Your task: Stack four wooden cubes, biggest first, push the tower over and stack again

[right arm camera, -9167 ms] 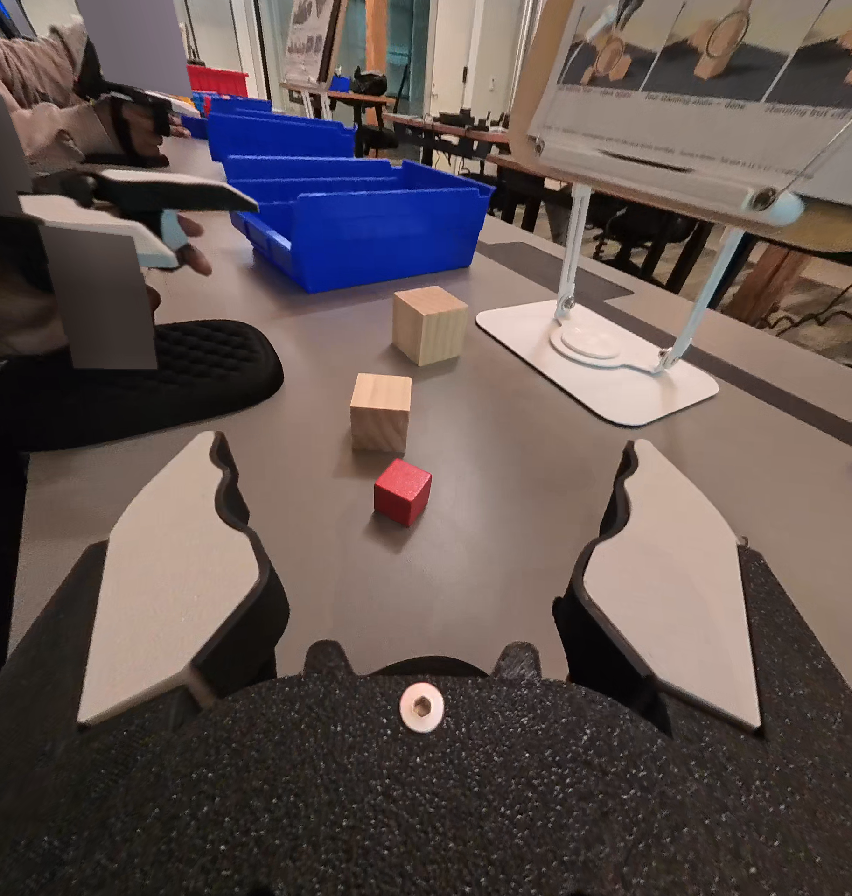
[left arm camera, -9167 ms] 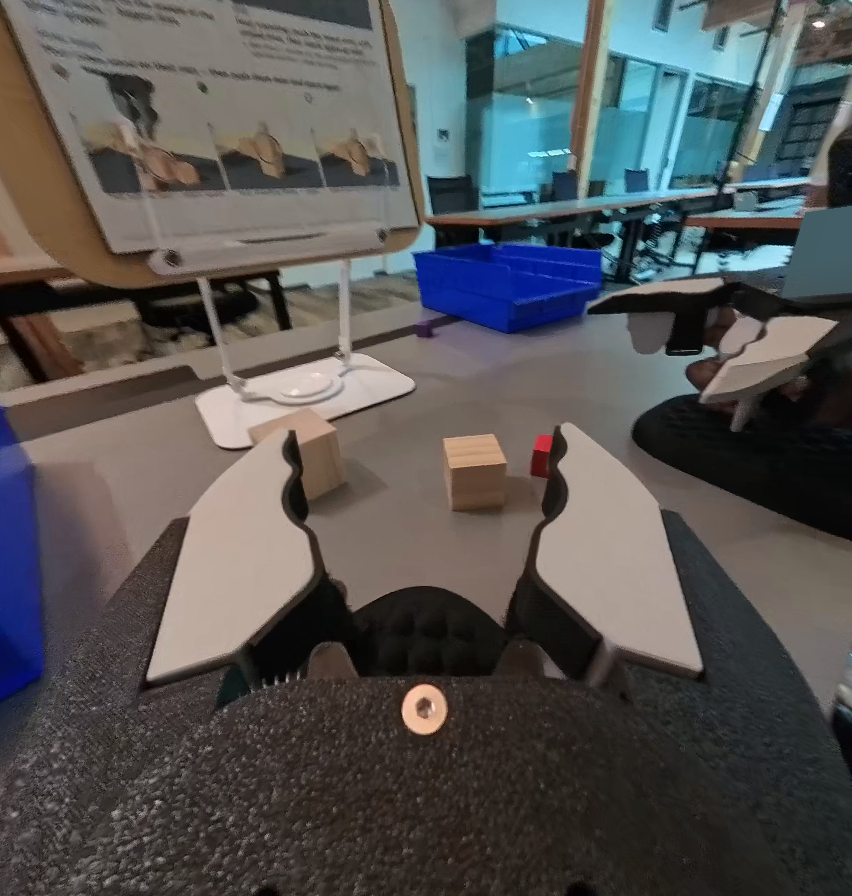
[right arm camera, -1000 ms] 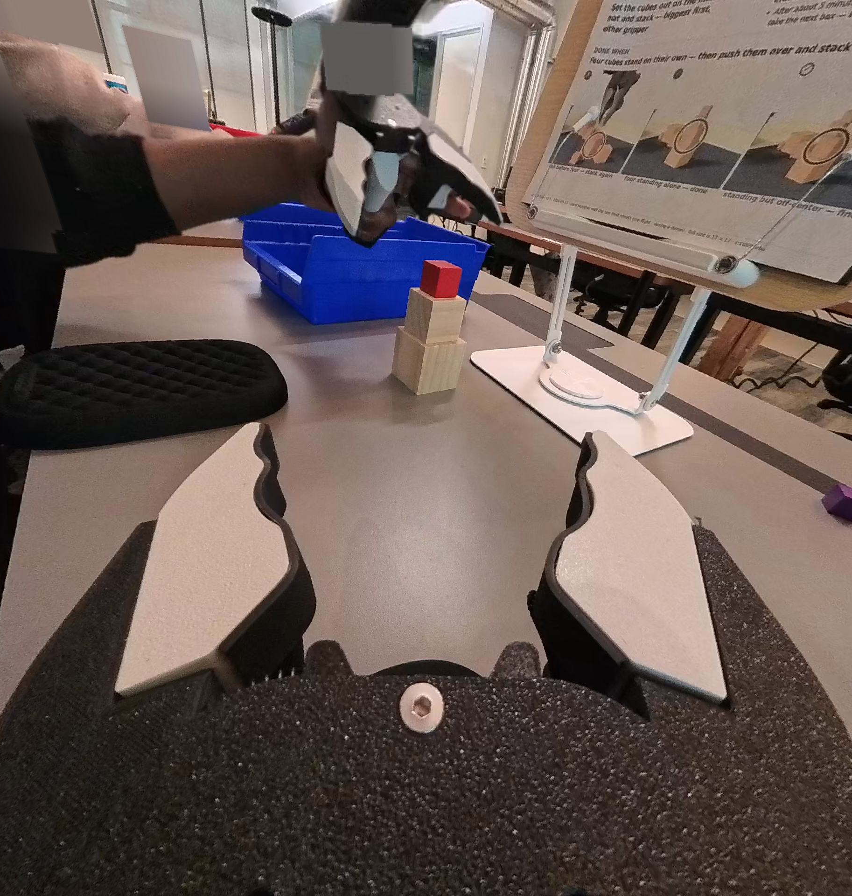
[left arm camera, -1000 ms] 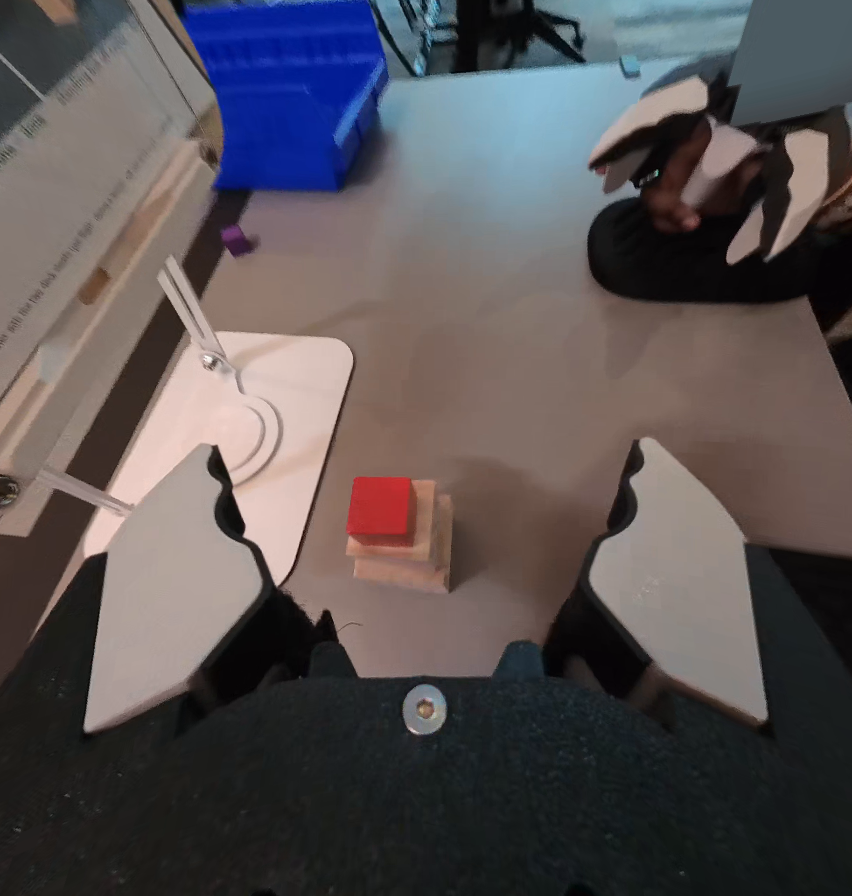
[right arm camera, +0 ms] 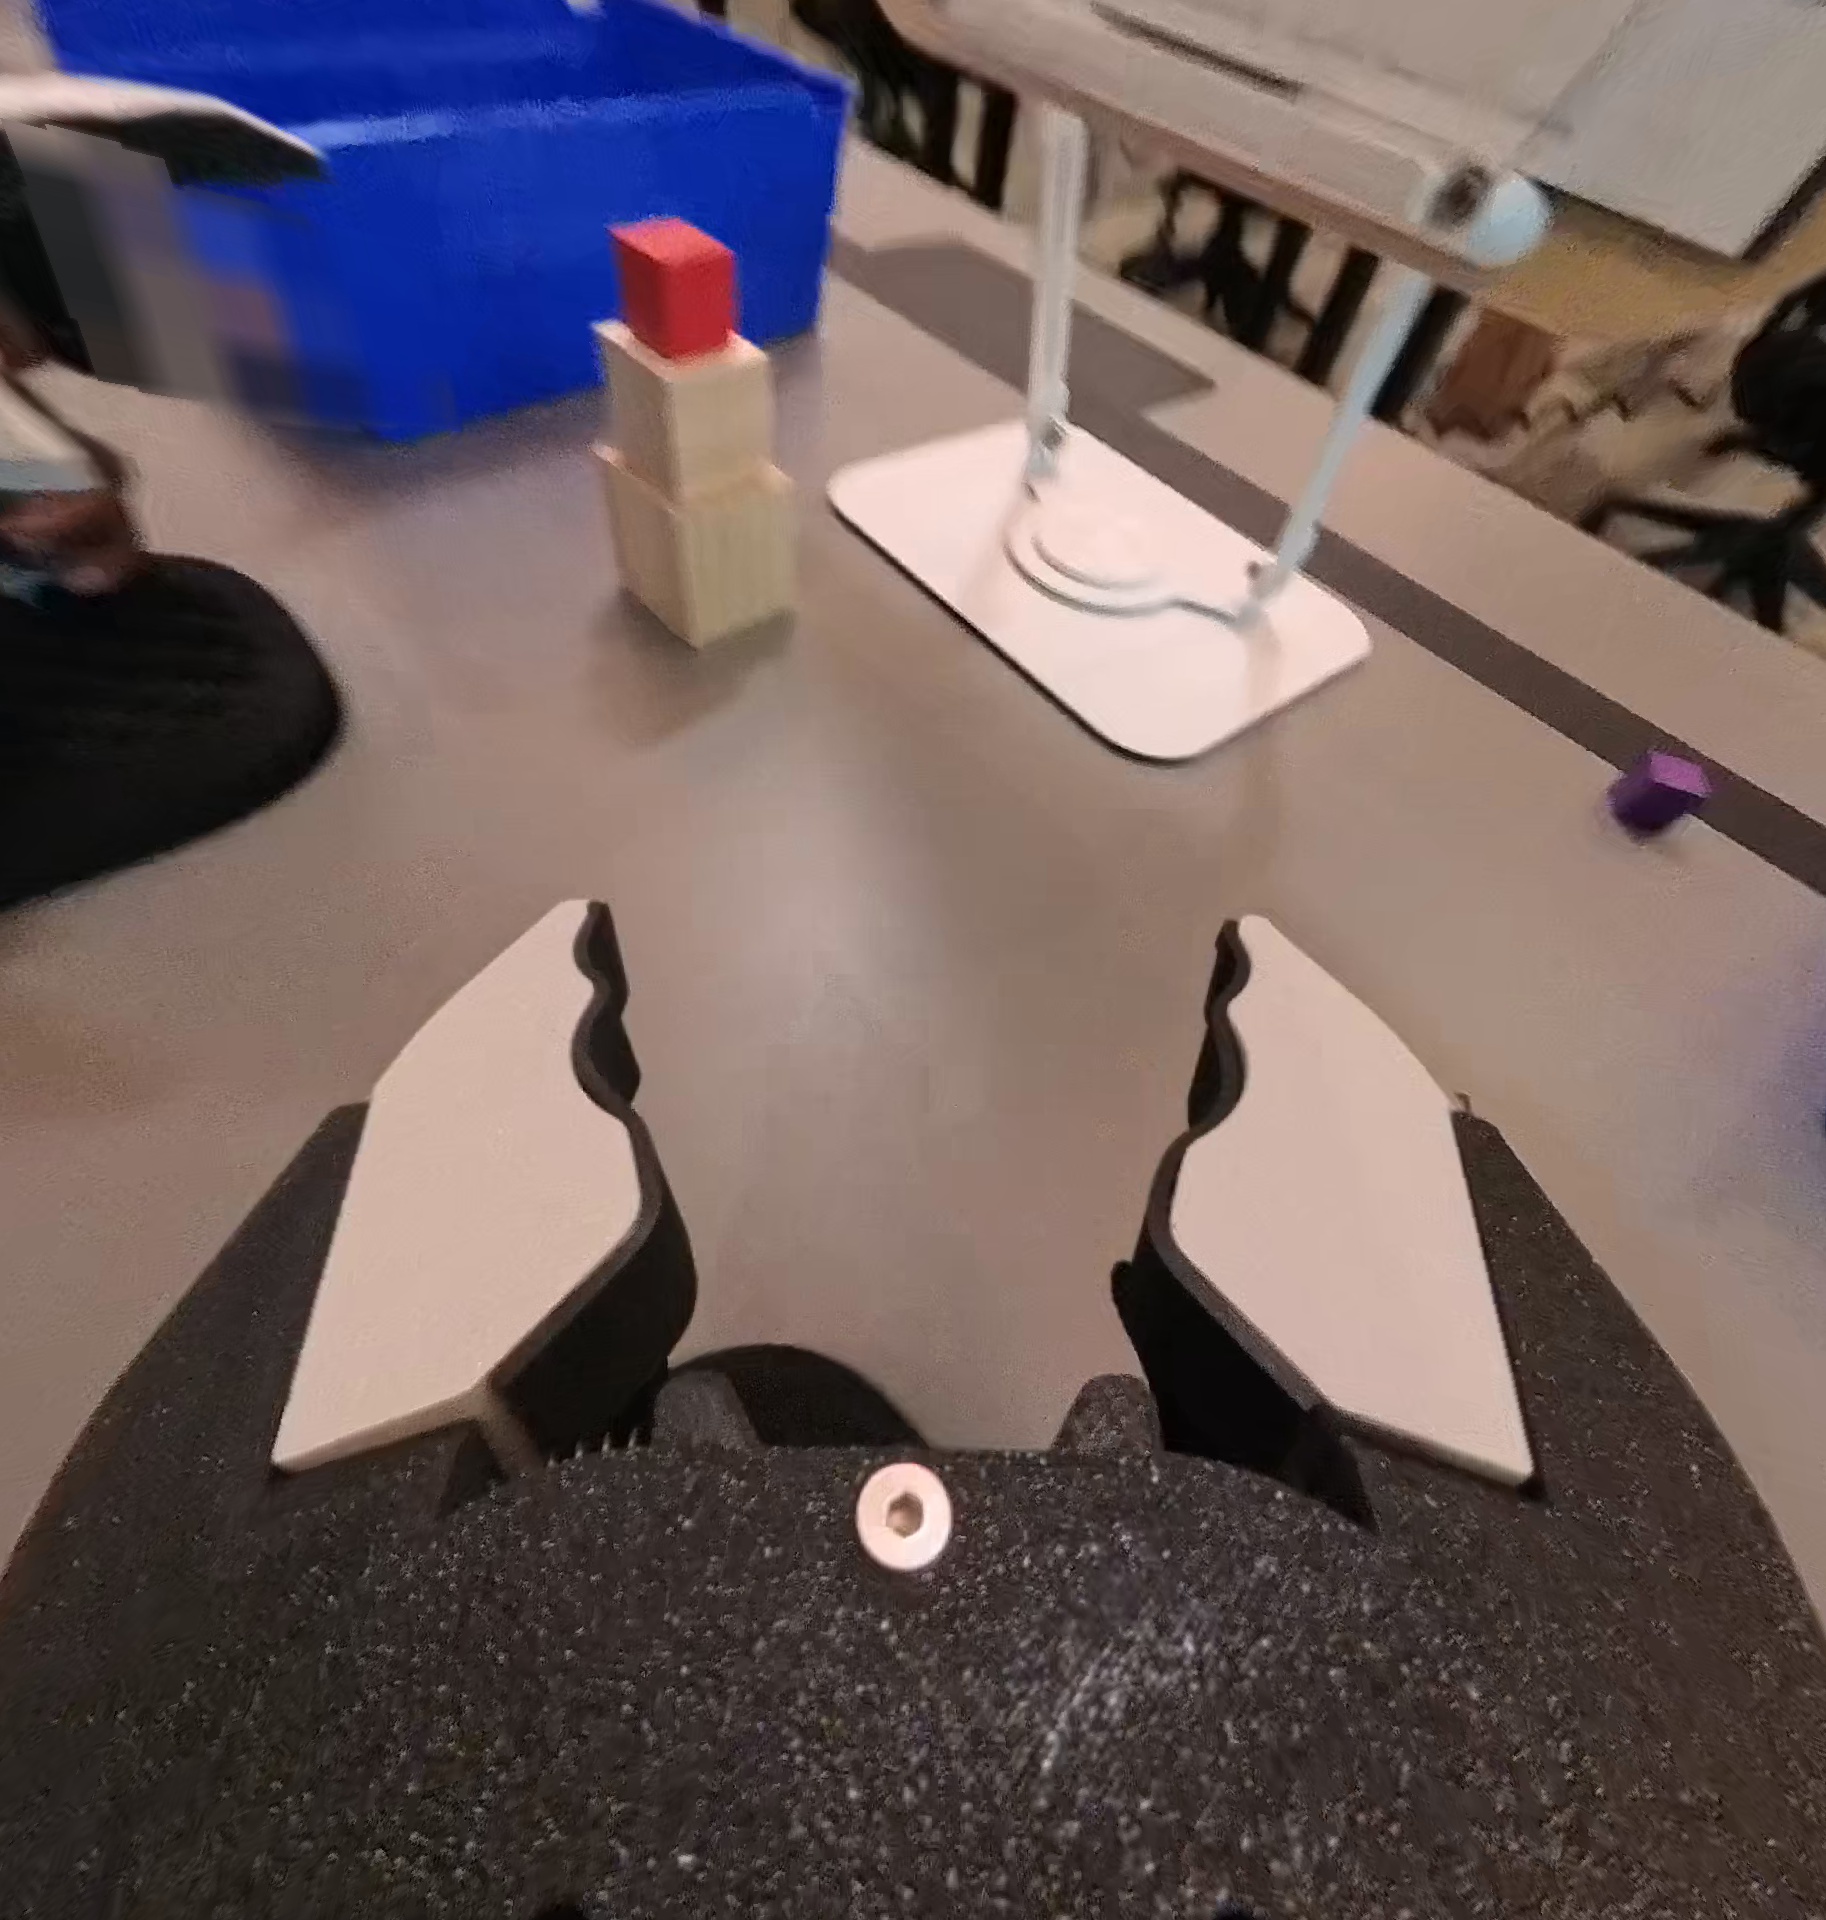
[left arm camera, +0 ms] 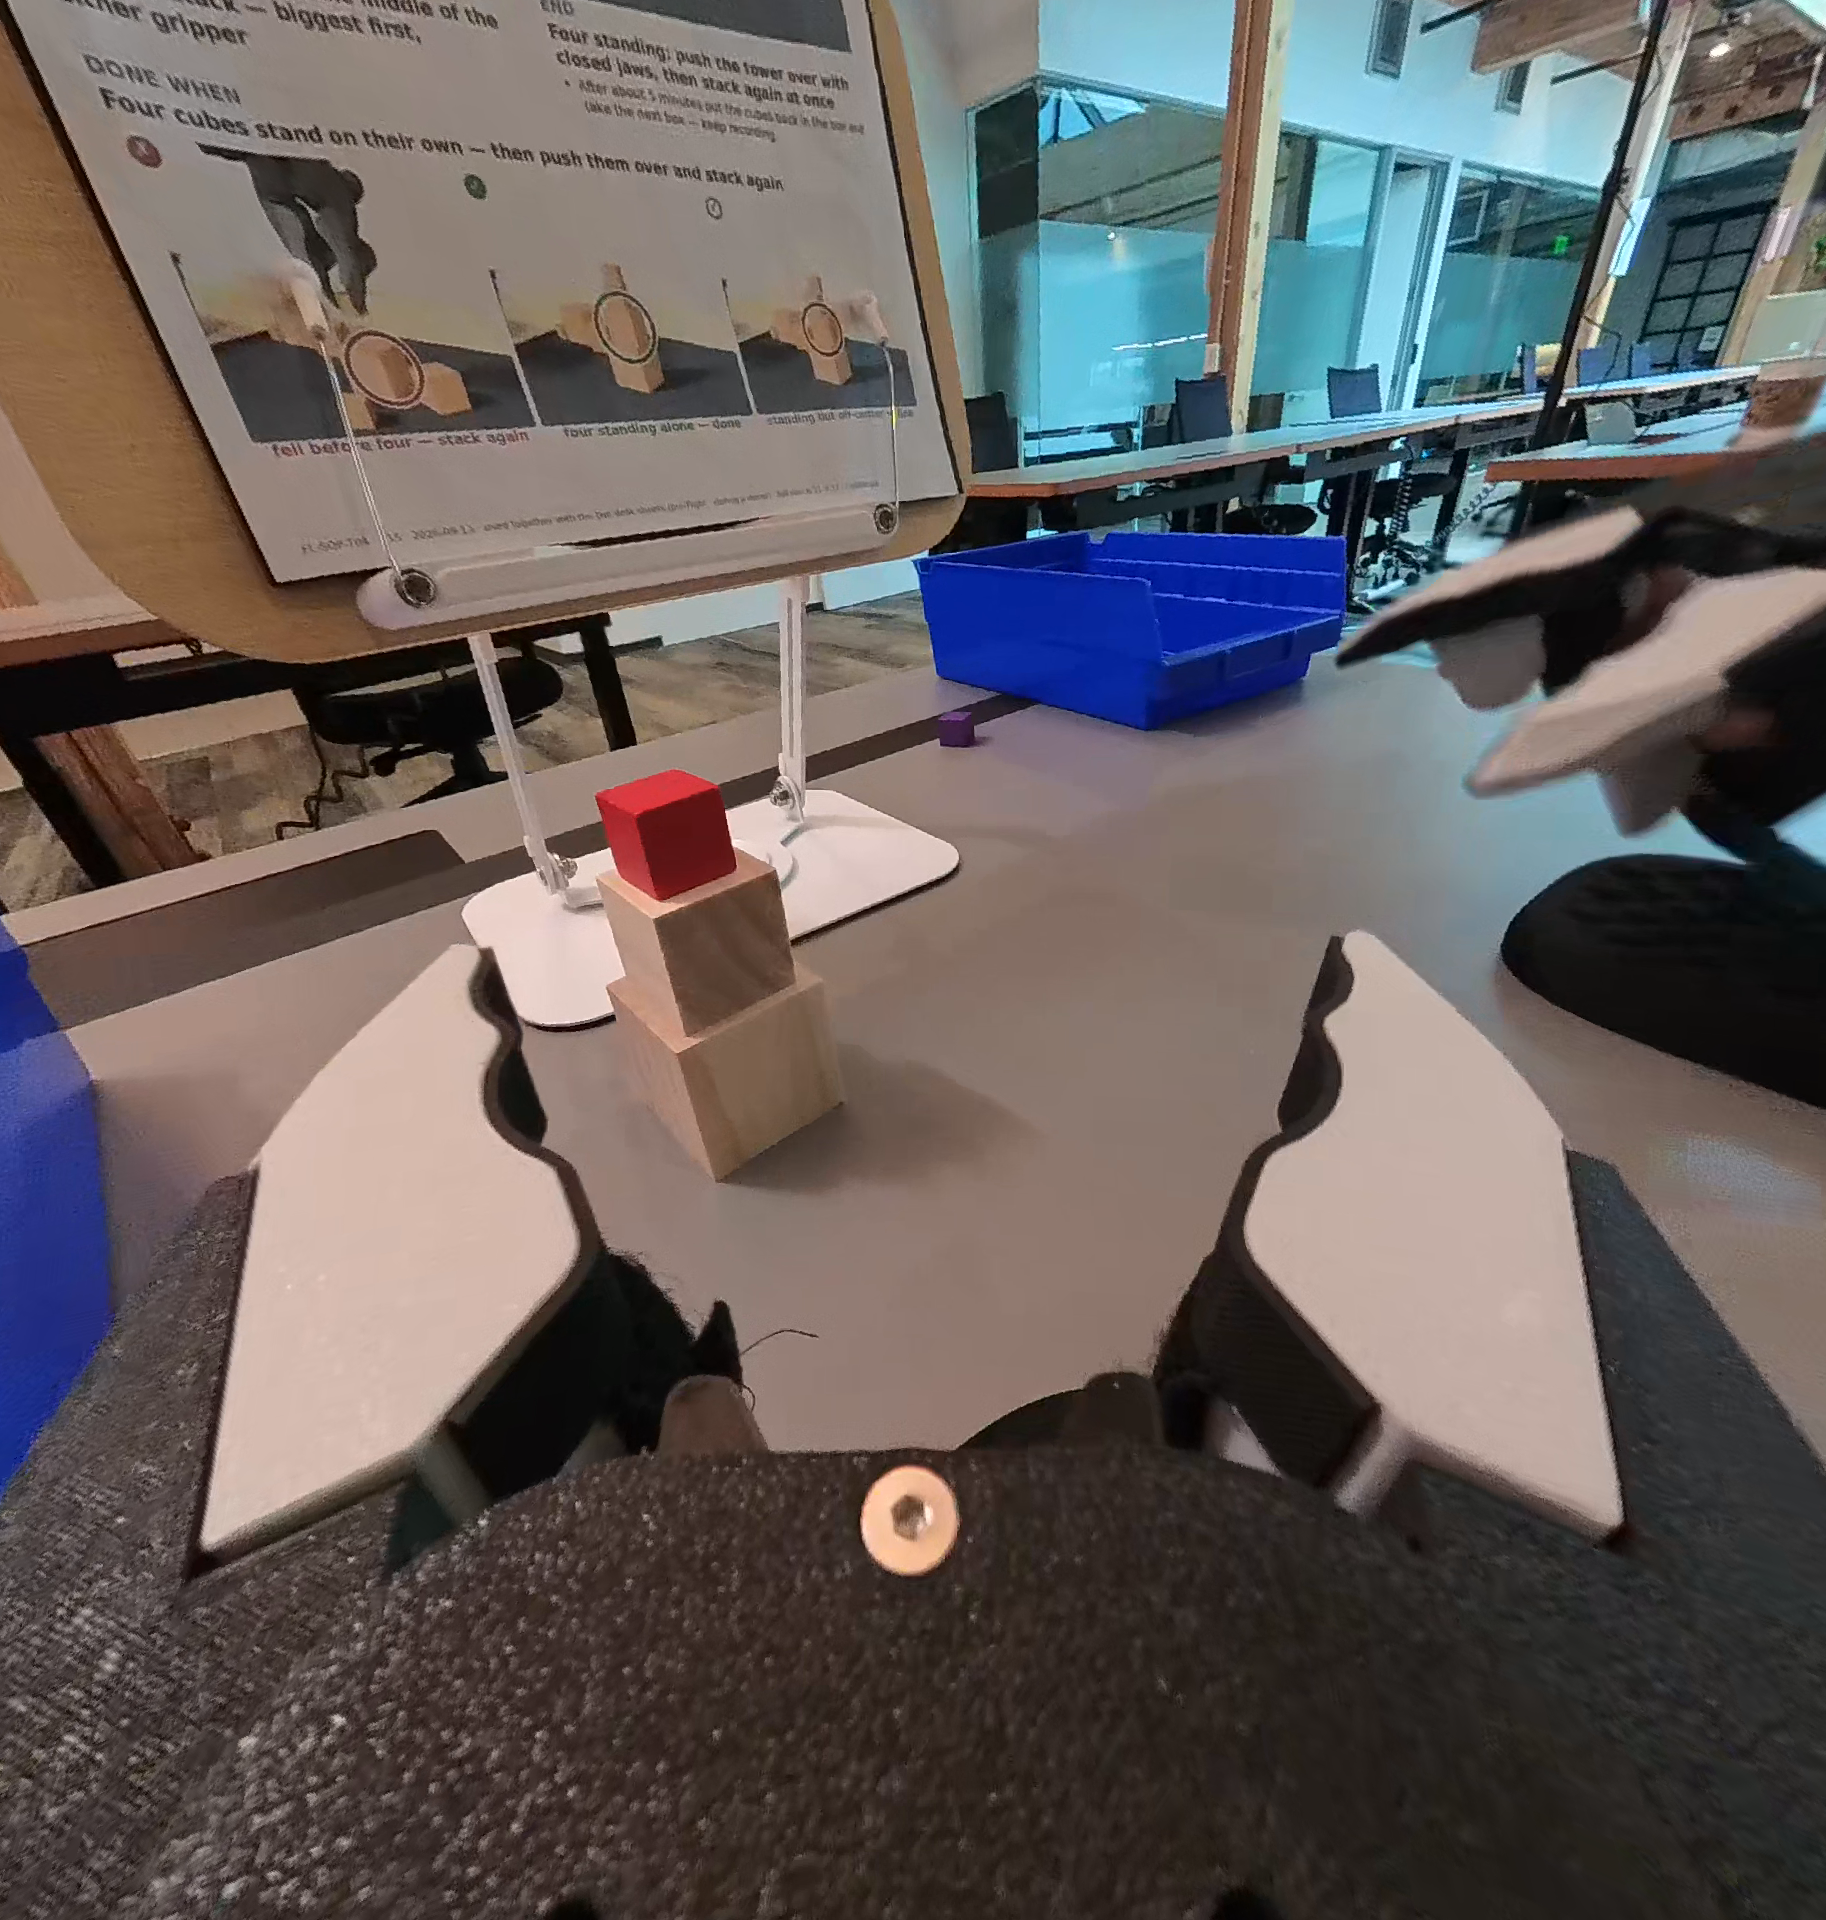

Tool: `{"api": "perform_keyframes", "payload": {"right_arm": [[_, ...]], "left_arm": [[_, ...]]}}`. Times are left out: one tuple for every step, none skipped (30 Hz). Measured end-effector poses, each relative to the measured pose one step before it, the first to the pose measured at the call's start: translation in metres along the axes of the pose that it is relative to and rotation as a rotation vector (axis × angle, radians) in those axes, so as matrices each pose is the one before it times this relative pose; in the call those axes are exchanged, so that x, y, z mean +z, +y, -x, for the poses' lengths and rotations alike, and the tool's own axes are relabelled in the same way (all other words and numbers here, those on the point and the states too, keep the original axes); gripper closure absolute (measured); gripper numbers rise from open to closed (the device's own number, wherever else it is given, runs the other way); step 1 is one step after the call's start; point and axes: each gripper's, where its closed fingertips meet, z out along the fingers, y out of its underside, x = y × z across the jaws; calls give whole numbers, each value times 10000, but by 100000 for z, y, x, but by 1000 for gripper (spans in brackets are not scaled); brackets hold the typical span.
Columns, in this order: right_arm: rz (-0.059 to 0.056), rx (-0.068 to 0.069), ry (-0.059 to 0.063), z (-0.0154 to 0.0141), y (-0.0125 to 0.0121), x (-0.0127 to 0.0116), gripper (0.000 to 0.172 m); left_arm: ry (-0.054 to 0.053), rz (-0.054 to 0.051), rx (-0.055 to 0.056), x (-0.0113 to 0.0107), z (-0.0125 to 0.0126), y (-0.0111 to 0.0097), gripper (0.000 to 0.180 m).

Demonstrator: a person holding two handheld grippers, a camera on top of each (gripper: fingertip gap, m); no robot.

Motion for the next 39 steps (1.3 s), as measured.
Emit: {"api": "perform_keyframes", "payload": {"right_arm": [[429, 7, 186, -1345, -286, 363, 66], [294, 111, 197, -1497, -419, 512, 67], [212, 173, 283, -1751, -468, 673, 68], [142, 132, 359, -1917, -484, 844, 72], [87, 128, 419, -2016, -472, 1005, 76], [53, 160, 359, -1866, -425, 1165, 82], [99, 134, 170, -1539, -292, 1296, 84], [247, 124, 185, -1524, -26, 1381, 84], [319, 101, 265, -1588, 141, 1434, 84], [274, 128, 241, -1460, 155, 1454, 86], [188, 181, 192, -1296, 102, 1432, 89], [134, 188, 167, -1135, 45, 1377, 93], [108, 141, 97, -906, -8, 1333, 98], [84, 72, 8, -669, -77, 1268, 103], [99, 39, -53, -477, -85, 1176, 108], [200, 84, 68, -604, 4, 1066, 110], [224, 75, 123, -666, -3, 957, 111], [172, 66, 122, -651, -83, 848, 112], [123, 129, 134, -691, -127, 741, 113], [89, 214, 69, -617, -139, 664, 117], [89, 262, -16, -491, -118, 589, 119], [110, 269, -75, -389, -61, 565, 121], [157, 252, -128, -278, 12, 520, 121], [202, 228, -227, -66, 63, 462, 121], [198, 164, -319, 143, 20, 389, 122], [212, 84, -251, 152, 39, 289, 123], [254, -37, -80, -12, 118, 203, 124], [270, -143, 108, -244, 143, 124, 124], [236, -190, 193, -364, 102, 52, 124], [136, -146, 122, -260, -15, 44, 124], [22, -95, -104, 71, -142, 58, 124], [36, -92, -163, 167, -97, 63, 126], [108, -64, -55, 45, 28, 76, 126], [163, -92, -57, 81, 126, 114, 126], [210, -106, -24, 48, 216, 153, 126], [162, -109, 50, -27, 174, 168, 127], [90, -130, 87, -61, 90, 146, 128], [54, -118, 124, -97, 40, 134, 131], [48, -92, 116, -91, 29, 102, 136]], "left_arm": [[55, 9, 12, 12, -76, 30, 42], [31, 2, -20, -6, -13, 27, 42], [28, -12, -51, -12, 17, 11, 42], [14, -40, -72, -45, 49, -33, 42], [16, -61, -82, -63, 54, -62, 42], [20, -80, -88, -74, 66, -87, 43], [11, -78, -93, -81, 82, -77, 44], [-57, -69, -103, -74, 160, -87, 44], [-12, -68, -64, -65, 77, -70, 44], [16, -39, -12, -42, -12, -43, 45], [5, -12, 39, -22, -44, -10, 45], [26, 10, 88, -4, -110, 18, 45], [47, 41, 111, 44, -159, 60, 45], [44, 69, 112, 61, -155, 95, 45], [31, 79, 118, 80, -152, 95, 45], [27, 89, 138, 75, -156, 112, 45], [37, 96, 166, 89, -197, 123, 46], [33, 84, 165, 85, -188, 102, 46], [8, 65, 126, 61, -126, 79, 46], [1, 33, 75, 27, -83, 44, 46], [32, 5, 32, 15, -67, 9, 47], [49, -11, 7, -15, -62, -4, 48], [-13, -15, -16, -6, 32, -25, 48], [6, -15, -19, -20, 7, -15, 48], [38, -6, -13, -4, -31, 7, 49], [51, -3, -10, 8, -48, 10, 50], [-20, -2, -31, -4, 48, -6, 50], [-14, -22, -37, -15, 56, -29, 50], [8, -28, -44, -25, 24, -27, 51], [0, -33, -52, -32, 45, -32, 51], [-9, -37, -57, -35, 64, -47, 52], [16, -38, -50, -28, 26, -41, 53], [11, -33, -43, -35, 24, -35, 54], [-15, -30, -29, -21, 43, -34, 54], [6, -25, -11, -29, 1, -32, 54], [27, -10, 3, -7, -30, -13, 55], [-1, -1, 8, 3, -14, -3, 55], [-1, -3, 16, -3, -14, -8, 55], [1, -1, 8, -2, -11, 7, 55]]}}
